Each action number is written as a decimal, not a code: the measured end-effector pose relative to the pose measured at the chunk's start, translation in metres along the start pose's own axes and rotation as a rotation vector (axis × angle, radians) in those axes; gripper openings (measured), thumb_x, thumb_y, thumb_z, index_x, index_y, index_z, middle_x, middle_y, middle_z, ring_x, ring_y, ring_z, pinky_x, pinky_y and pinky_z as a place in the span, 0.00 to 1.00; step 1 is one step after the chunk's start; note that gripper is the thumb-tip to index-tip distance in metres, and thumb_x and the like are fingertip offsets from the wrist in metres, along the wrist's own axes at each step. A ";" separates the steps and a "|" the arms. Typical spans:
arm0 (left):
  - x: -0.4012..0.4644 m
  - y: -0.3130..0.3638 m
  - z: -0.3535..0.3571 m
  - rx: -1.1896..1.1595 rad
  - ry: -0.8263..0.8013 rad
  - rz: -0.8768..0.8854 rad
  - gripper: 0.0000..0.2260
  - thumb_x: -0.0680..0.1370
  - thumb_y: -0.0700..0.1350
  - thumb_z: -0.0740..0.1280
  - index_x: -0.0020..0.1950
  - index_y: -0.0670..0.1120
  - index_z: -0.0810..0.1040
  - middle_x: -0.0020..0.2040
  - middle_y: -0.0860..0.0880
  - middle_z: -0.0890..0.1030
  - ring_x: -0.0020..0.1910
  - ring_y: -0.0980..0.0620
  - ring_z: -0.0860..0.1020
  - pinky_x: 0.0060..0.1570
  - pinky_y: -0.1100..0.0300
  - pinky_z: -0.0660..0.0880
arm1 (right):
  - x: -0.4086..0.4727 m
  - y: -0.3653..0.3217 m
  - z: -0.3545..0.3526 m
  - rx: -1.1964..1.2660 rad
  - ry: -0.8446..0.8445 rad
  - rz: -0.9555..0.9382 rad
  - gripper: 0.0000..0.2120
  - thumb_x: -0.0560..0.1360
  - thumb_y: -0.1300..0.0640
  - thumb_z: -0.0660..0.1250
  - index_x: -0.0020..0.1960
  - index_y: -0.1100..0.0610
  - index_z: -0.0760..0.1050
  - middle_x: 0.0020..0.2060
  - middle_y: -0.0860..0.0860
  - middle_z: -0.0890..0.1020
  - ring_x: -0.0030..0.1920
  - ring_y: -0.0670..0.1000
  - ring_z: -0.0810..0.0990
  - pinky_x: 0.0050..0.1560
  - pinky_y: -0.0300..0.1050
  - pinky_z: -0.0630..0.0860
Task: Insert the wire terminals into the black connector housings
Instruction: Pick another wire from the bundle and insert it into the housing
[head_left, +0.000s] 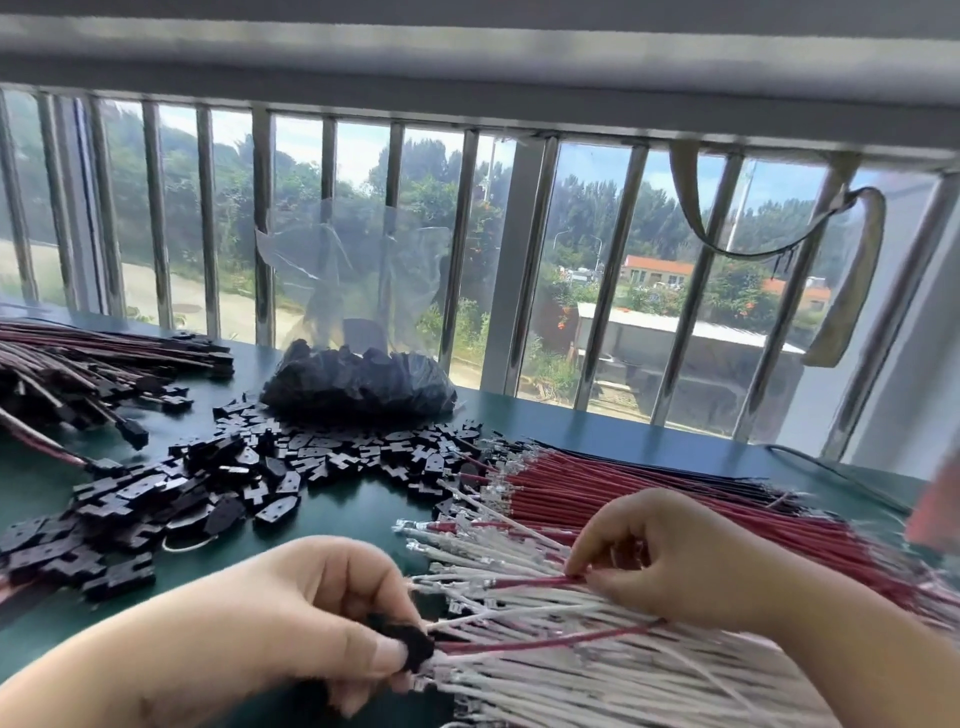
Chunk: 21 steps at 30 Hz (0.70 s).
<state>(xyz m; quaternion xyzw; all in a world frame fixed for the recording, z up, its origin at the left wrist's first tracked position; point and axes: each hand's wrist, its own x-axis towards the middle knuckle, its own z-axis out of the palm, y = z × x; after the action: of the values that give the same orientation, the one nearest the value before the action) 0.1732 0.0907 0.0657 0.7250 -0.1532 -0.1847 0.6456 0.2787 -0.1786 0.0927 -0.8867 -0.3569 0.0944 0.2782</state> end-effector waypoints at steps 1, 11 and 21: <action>0.001 0.000 0.000 0.011 0.026 0.009 0.06 0.63 0.44 0.75 0.39 0.48 0.84 0.38 0.43 0.84 0.30 0.52 0.77 0.34 0.63 0.74 | 0.000 0.002 0.001 -0.013 0.019 -0.018 0.05 0.70 0.55 0.70 0.42 0.46 0.82 0.33 0.43 0.80 0.30 0.40 0.72 0.33 0.34 0.72; 0.001 -0.010 -0.010 0.012 0.092 0.065 0.17 0.60 0.51 0.81 0.42 0.43 0.83 0.37 0.40 0.83 0.30 0.50 0.78 0.33 0.62 0.74 | 0.005 0.018 0.006 -0.167 0.275 0.031 0.14 0.75 0.49 0.65 0.32 0.52 0.73 0.25 0.44 0.73 0.26 0.41 0.68 0.32 0.37 0.70; 0.007 -0.013 -0.009 0.025 0.335 -0.007 0.24 0.51 0.52 0.81 0.42 0.42 0.84 0.37 0.36 0.83 0.25 0.50 0.76 0.24 0.64 0.71 | 0.007 0.024 0.005 -0.332 0.362 0.125 0.06 0.76 0.54 0.63 0.50 0.45 0.76 0.31 0.42 0.76 0.29 0.41 0.75 0.32 0.34 0.72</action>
<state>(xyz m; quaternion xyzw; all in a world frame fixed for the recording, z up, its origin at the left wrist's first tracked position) 0.1832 0.0965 0.0531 0.7543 -0.0432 -0.0616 0.6522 0.2960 -0.1856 0.0750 -0.9431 -0.2563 -0.1087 0.1817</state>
